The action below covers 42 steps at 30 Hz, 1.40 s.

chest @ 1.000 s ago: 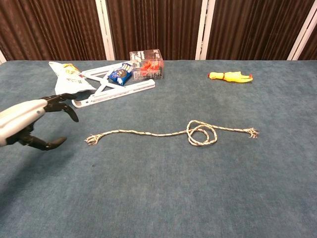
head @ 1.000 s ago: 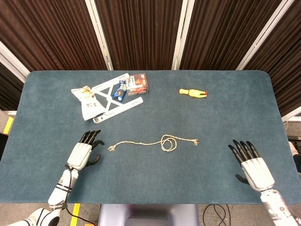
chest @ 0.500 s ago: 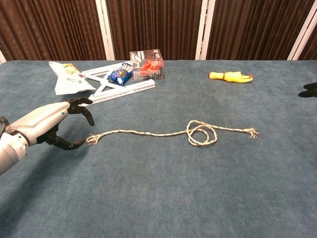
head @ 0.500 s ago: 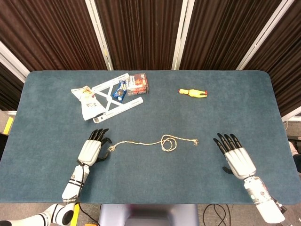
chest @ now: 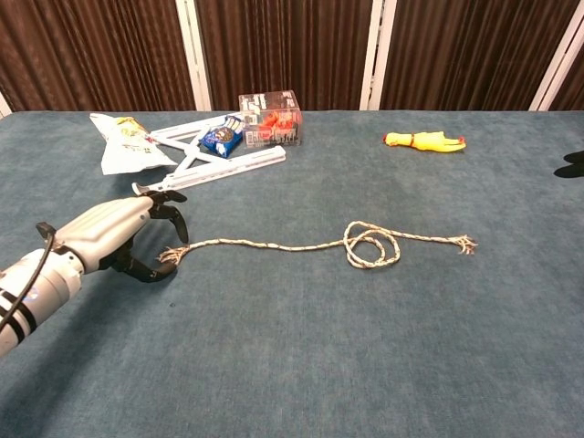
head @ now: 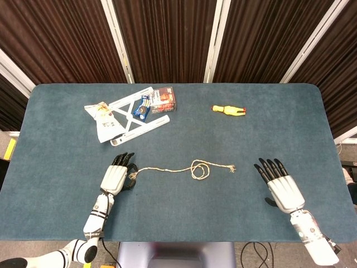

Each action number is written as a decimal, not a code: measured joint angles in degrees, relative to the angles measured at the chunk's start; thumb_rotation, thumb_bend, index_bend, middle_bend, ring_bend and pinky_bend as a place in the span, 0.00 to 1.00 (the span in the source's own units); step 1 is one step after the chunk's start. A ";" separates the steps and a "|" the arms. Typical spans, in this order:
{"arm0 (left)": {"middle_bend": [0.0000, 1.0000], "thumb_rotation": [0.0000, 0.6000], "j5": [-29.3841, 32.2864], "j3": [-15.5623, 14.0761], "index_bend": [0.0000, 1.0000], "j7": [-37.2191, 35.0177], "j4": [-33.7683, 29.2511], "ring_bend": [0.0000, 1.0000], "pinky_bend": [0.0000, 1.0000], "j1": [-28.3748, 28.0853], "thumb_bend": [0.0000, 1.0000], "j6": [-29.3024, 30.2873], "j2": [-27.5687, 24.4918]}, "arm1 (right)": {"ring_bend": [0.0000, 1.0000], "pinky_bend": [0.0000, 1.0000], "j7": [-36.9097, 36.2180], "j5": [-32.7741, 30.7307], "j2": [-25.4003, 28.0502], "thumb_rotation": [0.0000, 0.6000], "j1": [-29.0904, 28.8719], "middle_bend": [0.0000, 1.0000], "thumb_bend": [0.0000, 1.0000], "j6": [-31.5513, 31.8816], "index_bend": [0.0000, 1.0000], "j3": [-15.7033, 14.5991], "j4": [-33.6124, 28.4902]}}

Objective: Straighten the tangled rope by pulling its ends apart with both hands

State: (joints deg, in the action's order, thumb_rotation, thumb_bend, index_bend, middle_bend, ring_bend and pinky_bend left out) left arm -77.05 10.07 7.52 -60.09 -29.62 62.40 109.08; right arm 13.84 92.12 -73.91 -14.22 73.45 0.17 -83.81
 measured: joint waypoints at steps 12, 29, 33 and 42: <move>0.10 0.94 2.10 0.64 0.53 2.78 2.65 0.00 0.11 -0.77 0.36 0.48 2.11 | 0.00 0.00 -0.67 -0.30 0.17 1.00 0.19 0.00 0.13 0.73 0.00 -0.37 0.65; 0.13 1.00 1.69 0.41 0.65 3.37 6.88 0.00 0.11 -1.89 0.48 1.55 3.47 | 0.00 0.00 -0.48 -0.54 -0.23 1.00 -0.15 0.00 0.13 0.56 0.00 -0.63 1.07; 0.14 1.00 0.90 0.19 0.67 3.15 6.55 0.00 0.11 -1.88 0.49 2.55 2.75 | 0.00 0.00 0.10 -0.97 -0.64 1.00 -1.02 0.00 0.13 -1.04 0.00 -0.43 1.03; 0.14 1.00 -0.36 -0.78 0.68 3.55 3.03 0.00 0.12 -1.20 0.50 4.19 -0.20 | 0.00 0.00 2.26 -3.19 -4.39 1.00 -6.93 0.00 0.16 -7.69 0.32 2.49 -0.15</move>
State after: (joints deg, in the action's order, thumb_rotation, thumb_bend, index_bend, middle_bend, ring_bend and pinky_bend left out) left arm -77.41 9.29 11.07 -57.06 -30.82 66.59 108.88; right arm 16.10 88.93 -78.30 -21.15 65.77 2.67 -83.96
